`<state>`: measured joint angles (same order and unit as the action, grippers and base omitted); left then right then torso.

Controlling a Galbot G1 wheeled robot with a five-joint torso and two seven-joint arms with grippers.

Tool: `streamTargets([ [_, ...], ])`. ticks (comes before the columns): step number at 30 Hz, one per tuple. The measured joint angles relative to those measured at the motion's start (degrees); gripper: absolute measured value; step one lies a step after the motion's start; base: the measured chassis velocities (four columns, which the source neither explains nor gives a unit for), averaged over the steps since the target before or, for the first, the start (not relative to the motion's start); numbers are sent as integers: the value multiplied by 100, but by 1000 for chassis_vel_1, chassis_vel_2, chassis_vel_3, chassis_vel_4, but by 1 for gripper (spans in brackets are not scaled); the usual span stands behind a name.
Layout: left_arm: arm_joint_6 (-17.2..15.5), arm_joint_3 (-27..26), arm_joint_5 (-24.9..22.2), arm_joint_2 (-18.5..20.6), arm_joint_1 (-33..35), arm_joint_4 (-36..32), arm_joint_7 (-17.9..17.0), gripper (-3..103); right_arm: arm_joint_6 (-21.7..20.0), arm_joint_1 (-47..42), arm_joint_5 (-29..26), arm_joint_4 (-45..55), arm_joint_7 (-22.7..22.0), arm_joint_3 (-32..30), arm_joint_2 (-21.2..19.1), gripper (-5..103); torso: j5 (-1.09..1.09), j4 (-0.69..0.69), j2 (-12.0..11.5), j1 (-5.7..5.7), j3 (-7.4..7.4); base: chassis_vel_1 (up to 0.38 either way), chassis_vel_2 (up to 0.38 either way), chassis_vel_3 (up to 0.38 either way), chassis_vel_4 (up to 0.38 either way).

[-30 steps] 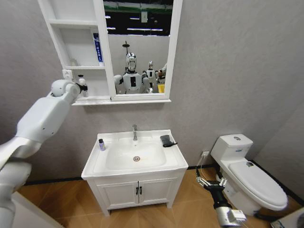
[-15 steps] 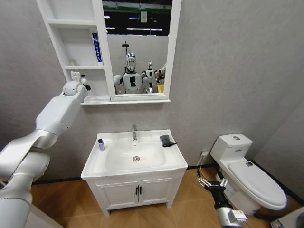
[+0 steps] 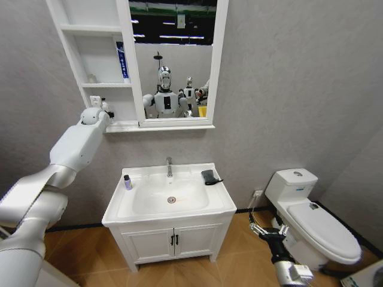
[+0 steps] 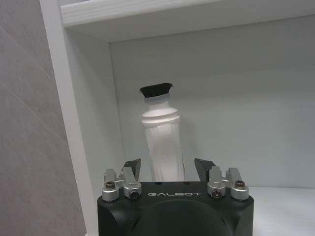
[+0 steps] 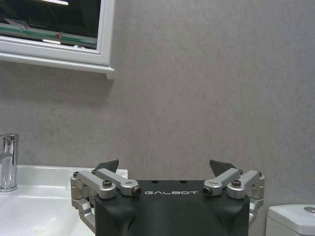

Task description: Move facial cleanser and shampoo from washbasin to cabinet, then wipe washbasin with towel.

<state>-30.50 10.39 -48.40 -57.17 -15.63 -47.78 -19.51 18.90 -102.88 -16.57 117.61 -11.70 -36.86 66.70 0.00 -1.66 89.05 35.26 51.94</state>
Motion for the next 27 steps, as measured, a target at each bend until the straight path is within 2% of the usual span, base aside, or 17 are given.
streamTargets([
  [1,0,0,0,0,0,0,0,62,0,0,0,0,0,0,0,100,0,0,0,0,0,0,0,0,0],
  [3,-103,-7,-101,219,158,-389,-6,73,9,18,0,-30,0,1,9,100,0,-1,0,0,0,0,0,0,0],
  [4,-103,-7,-101,219,158,-389,-6,73,9,18,0,-30,0,1,9,100,0,-1,0,0,0,0,0,0,0],
  [6,-277,-188,-453,740,552,-1275,-22,84,14,57,-6,-57,-1,14,22,100,0,-2,0,1,0,0,0,0,0],
  [7,-277,-188,-453,740,552,-1275,-22,84,14,57,-6,-57,-1,14,22,100,0,-2,0,1,0,0,0,0,0],
  [9,-330,-540,-822,1285,1087,-2063,236,94,20,89,-9,-99,5,28,30,100,-1,3,0,0,-1,0,0,0,0],
  [10,-330,-540,-822,1285,1087,-2063,236,94,20,89,-9,-99,5,28,30,100,-1,3,0,0,-1,0,0,0,0],
  [12,-164,-854,-991,1723,1732,-2770,759,99,28,123,-8,-134,8,53,21,100,-2,5,0,-1,-1,0,0,0,0],
  [13,-164,-854,-991,1723,1732,-2770,759,99,28,123,-8,-134,8,53,21,100,-2,5,0,-1,-1,0,0,0,0],
  [14,4,-1061,-1024,2003,2206,-3198,1120,100,28,147,-17,-149,8,71,9,100,-3,4,1,-1,-1,0,0,0,0],
  [15,46,-1121,-1023,2062,2325,-3285,1201,100,28,155,-19,-154,8,78,6,100,-3,3,0,-1,-1,0,0,0,0],
  [17,281,-1502,-998,2381,3111,-3732,1489,100,28,193,-21,-191,8,105,-8,100,-1,1,1,-1,-1,0,0,0,0],
  [18,281,-1502,-998,2381,3111,-3732,1489,100,28,193,-21,-191,8,105,-8,100,-1,1,1,-1,-1,0,0,0,0],
  [19,475,-1707,-960,2512,3588,-3948,1563,100,28,206,-22,-199,9,124,-9,100,-1,2,1,0,-1,0,0,0,0],
  [22,838,-1923,-868,2634,4342,-4279,1558,100,28,220,-14,-234,17,138,7,100,-1,3,1,0,-1,0,0,0,0],
  [24,1294,-2100,-569,2465,5001,-4432,1057,100,43,232,-2,-288,22,145,37,100,-1,2,1,0,-1,0,0,0,0],
  [27,1495,-2182,-332,2286,5181,-4405,800,100,53,234,-1,-311,22,142,54,100,-3,1,1,0,0,0,0,0,0],
])
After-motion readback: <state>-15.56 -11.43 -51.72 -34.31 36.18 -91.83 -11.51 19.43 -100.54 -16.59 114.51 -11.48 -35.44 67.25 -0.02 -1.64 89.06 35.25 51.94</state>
